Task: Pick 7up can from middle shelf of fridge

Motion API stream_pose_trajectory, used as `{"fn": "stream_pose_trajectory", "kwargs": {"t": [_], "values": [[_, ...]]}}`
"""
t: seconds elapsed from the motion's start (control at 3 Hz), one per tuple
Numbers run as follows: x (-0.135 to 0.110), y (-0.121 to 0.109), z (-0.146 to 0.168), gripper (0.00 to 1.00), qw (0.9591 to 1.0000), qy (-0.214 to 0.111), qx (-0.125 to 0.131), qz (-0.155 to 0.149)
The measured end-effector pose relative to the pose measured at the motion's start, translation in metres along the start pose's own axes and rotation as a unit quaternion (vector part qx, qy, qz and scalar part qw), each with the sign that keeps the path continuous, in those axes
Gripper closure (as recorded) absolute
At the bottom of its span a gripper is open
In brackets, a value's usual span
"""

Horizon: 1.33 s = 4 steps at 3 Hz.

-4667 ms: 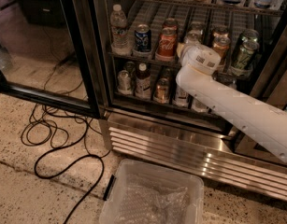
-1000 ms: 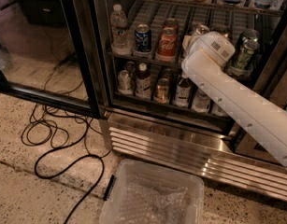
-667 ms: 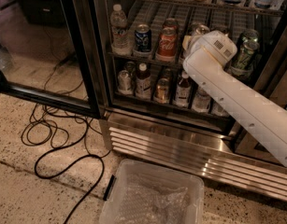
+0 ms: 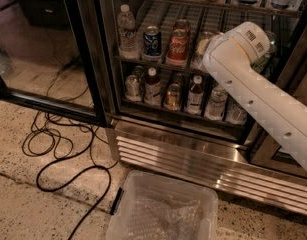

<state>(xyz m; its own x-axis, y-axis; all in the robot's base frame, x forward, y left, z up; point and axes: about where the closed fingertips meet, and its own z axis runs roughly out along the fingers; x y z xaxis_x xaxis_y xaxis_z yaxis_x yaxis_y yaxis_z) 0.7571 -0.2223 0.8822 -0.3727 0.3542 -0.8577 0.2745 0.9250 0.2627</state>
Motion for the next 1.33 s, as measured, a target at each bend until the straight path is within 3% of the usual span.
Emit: {"fn": "stream_pose_trajectory", "kwargs": {"t": [0.33,1.0,1.33], "values": [[0.02,-0.007,-0.011,1.0,0.9987,0.046,0.011,0.017],[0.033,-0.012,-0.016,1.0,0.9974,0.069,0.012,0.018],[0.061,-0.017,-0.044,1.0,0.9924,0.118,0.023,0.024]]}}
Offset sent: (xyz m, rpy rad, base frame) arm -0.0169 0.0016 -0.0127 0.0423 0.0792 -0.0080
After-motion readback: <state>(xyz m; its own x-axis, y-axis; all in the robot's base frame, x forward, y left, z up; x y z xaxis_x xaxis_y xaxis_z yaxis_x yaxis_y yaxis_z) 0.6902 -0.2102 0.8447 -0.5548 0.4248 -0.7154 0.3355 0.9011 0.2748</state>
